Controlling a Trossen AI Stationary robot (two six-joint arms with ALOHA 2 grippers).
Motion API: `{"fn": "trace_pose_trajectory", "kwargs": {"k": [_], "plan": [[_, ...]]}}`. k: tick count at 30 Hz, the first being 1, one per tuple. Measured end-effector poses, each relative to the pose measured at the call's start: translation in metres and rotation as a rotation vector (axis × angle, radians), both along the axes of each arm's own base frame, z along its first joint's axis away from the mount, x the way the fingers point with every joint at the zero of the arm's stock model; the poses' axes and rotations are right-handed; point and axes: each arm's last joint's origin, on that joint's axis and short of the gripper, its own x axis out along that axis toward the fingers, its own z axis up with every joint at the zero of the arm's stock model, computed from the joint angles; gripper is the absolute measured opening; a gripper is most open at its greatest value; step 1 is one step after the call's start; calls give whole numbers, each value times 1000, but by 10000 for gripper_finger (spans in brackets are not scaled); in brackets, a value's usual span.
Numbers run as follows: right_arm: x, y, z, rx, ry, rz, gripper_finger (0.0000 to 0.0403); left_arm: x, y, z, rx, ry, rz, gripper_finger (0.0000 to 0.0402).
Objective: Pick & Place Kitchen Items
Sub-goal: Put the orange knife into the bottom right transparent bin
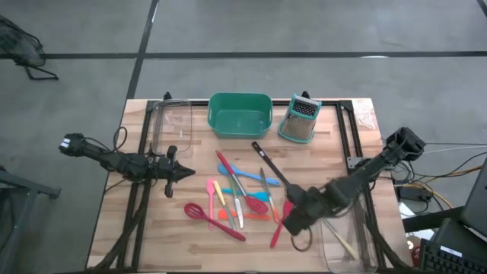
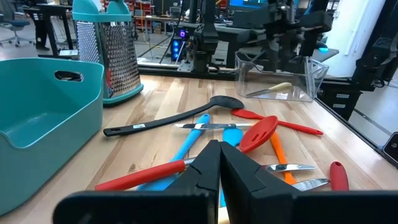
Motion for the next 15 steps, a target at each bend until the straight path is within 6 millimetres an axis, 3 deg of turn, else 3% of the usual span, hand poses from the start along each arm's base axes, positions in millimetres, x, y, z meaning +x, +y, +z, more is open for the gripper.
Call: {"fn": "trace_pose_trajectory", "kwargs": {"k": [7,15], "plan": [[23,-24,-12,-38,16,-42,59,0,0,0,0,0,0,12],[48,-34,-49,-110,75,-72,124,0,0,0,0,0,0,12]]}}
